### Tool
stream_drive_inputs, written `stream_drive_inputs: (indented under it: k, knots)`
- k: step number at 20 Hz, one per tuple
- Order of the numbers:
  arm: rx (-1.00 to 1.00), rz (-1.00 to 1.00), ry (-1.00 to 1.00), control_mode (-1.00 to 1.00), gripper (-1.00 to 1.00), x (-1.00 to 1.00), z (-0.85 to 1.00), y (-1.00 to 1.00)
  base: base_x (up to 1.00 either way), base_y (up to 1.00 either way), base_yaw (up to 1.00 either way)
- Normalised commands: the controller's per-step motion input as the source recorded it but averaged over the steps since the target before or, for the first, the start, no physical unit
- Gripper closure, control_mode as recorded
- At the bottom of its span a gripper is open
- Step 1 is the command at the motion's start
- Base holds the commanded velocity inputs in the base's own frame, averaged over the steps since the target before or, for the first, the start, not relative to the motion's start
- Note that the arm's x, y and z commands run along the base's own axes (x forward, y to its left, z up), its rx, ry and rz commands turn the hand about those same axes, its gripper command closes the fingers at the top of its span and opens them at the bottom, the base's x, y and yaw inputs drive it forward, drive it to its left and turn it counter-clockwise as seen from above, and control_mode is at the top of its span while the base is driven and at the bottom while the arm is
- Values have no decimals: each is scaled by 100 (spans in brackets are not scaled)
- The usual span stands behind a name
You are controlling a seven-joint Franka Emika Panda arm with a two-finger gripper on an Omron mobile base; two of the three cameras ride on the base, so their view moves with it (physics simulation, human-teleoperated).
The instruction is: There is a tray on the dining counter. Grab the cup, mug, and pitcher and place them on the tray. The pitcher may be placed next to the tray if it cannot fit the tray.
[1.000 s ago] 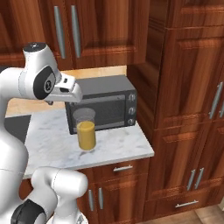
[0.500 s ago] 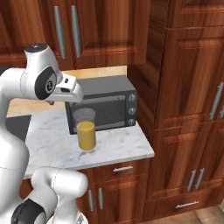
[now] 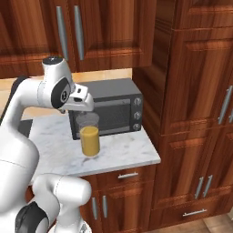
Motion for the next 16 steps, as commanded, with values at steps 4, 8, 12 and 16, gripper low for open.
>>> stream_drive_inputs:
  k: [4,8,12,16]
  knots:
    - [0,0,0,-100,-100,30,-56,0,0,0,0]
    - [0,0,0,-100,-100,22,-58,0,0,0,0]
    - [0,0,0,-100,-100,19,-59,0,0,0,0]
    - [0,0,0,-100,-100,24,-51,0,0,0,0]
